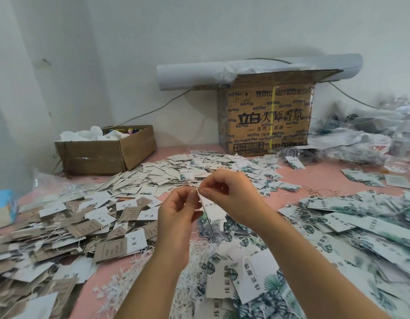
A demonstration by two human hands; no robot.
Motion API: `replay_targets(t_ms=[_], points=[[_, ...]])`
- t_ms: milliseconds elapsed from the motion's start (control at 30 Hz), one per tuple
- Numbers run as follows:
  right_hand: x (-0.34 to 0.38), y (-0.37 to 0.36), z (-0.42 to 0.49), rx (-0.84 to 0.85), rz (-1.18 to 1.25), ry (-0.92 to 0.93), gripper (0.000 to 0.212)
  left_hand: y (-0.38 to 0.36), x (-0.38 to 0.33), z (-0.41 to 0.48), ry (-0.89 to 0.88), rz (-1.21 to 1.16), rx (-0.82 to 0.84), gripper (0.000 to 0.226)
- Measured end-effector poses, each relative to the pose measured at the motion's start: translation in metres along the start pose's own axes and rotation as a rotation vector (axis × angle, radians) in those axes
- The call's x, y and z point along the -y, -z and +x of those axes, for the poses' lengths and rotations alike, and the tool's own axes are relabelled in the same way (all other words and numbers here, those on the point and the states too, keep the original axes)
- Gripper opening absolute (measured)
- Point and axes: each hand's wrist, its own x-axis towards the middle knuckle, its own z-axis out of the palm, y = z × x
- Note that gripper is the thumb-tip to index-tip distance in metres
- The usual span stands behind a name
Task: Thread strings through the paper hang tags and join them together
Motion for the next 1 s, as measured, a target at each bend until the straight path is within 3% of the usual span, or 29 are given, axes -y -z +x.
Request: replay_targets(t_ms=[233,433,833,1000], points=[[-0.005,0.003,0.000,0.077,0.056,-0.071,0.016,-0.003,0.002,0.000,0.040,0.044,-0.014,0.017],[-0.018,0.019,0.001,0.066,-0.046,-0.214,0.023,-0.001,-0.003,0.003,0.061,-0.090,-0.095,0.020],[-0.041,0.043,0.001,-0.154,0.029,-0.370,0.017,0.009,-0.007,0.005,-0.030,-0.192,-0.247,0.011],[-0.037,0.042,0.001,-0.175,0.165,-0.339,0.017,0.008,-0.006,0.004,-0.020,-0.170,-0.213,0.014]])
